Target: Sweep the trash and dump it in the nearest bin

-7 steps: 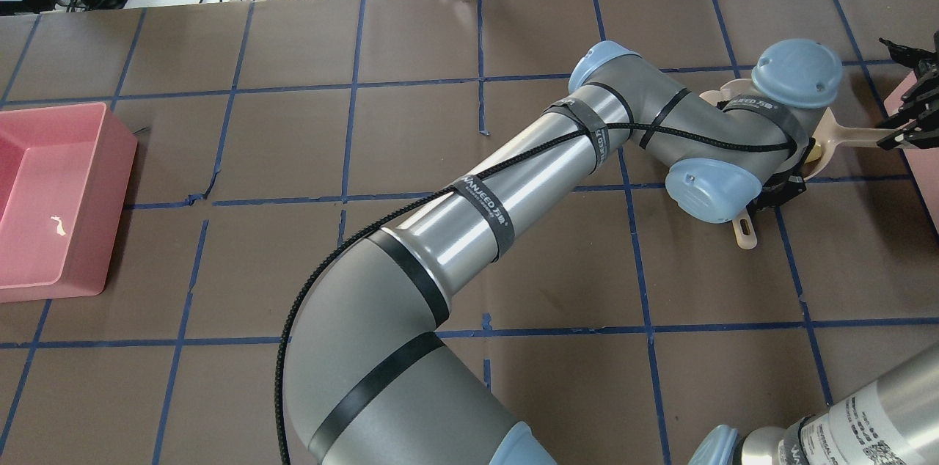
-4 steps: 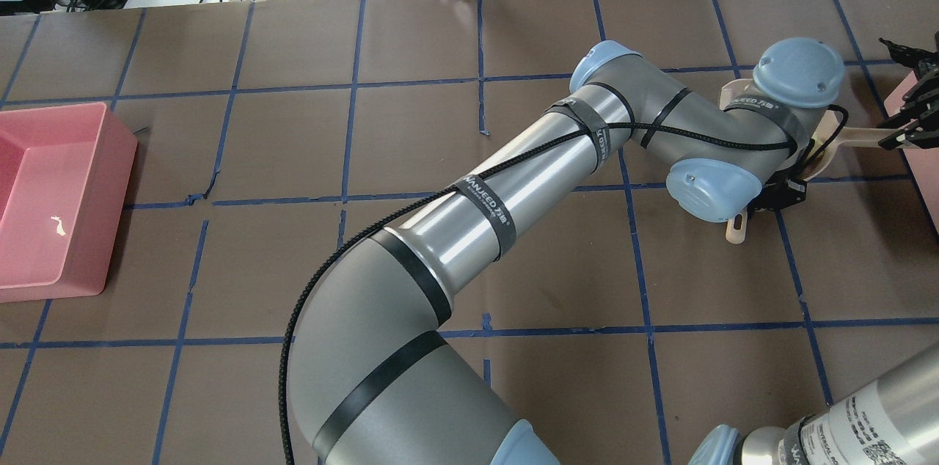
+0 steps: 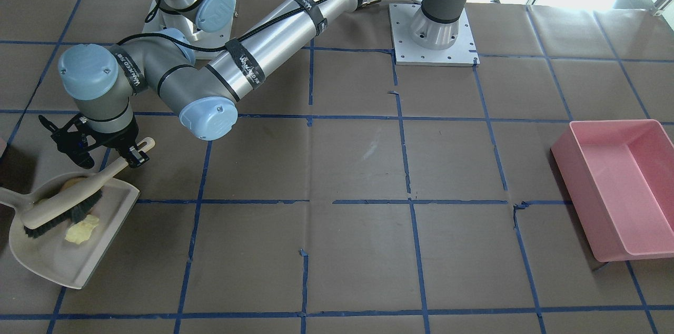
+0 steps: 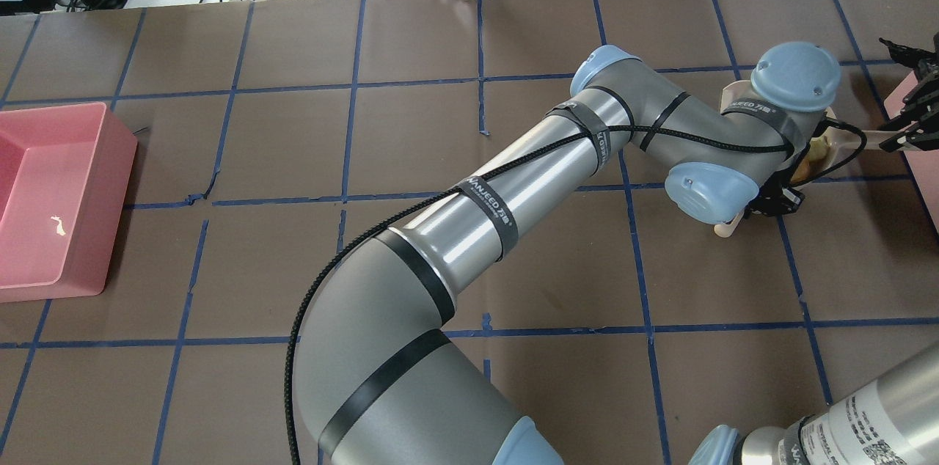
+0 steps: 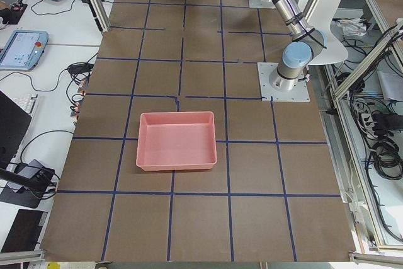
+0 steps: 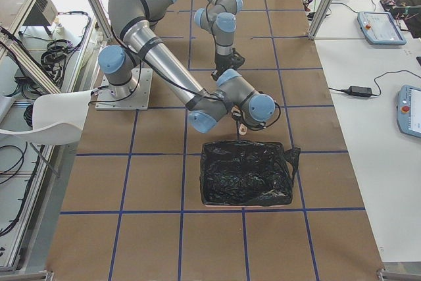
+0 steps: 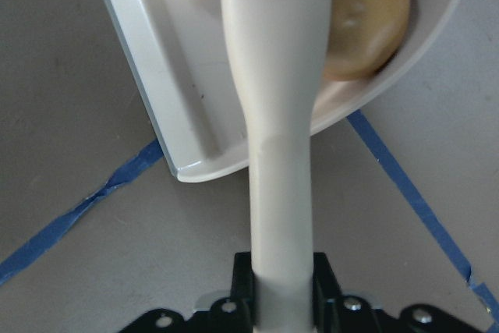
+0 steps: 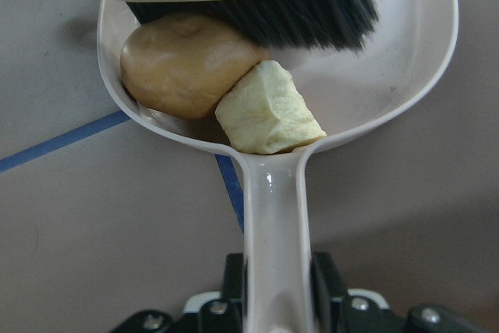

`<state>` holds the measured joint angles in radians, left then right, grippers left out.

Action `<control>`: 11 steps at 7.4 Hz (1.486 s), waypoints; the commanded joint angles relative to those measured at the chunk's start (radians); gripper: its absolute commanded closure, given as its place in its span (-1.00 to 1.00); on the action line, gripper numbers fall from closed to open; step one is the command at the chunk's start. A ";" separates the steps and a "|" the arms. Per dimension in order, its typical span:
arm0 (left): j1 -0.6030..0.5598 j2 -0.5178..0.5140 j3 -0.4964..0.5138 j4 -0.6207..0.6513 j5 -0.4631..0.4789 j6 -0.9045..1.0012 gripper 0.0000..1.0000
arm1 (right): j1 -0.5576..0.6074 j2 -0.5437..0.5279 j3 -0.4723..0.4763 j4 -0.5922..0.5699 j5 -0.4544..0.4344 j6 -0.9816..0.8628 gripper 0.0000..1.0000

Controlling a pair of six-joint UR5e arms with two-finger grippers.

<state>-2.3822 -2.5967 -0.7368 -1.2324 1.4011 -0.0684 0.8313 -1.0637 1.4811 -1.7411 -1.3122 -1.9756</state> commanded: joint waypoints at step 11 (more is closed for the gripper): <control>0.107 0.482 -0.508 -0.160 0.168 -0.043 1.00 | -0.003 0.002 -0.001 0.040 0.113 -0.060 0.96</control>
<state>-2.3057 -2.2237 -1.0908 -1.3801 1.5316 -0.0643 0.8294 -1.0611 1.4814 -1.7196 -1.2217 -2.0351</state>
